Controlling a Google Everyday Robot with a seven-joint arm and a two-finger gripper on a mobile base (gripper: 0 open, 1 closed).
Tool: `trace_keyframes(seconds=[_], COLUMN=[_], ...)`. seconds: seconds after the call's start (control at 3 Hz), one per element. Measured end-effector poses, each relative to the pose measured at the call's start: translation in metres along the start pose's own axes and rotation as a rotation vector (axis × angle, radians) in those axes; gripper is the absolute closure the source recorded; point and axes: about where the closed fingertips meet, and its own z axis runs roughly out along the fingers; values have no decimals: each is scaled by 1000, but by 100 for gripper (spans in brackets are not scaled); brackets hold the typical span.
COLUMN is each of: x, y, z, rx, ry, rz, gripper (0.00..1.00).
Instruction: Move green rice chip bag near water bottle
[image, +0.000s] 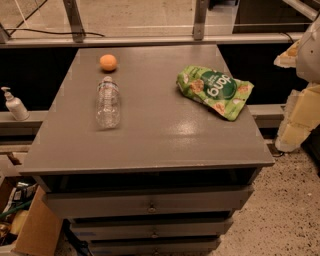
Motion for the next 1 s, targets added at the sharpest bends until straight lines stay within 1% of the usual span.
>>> trace_keyframes(seconds=[0.33,0.67,1.0], x=[0,-6,-16], y=[0,-16,-47], z=[0,12,36], rx=[0,13,22], ry=[0,-38,-99], rz=[0,1,-7], gripper=[0,0,0])
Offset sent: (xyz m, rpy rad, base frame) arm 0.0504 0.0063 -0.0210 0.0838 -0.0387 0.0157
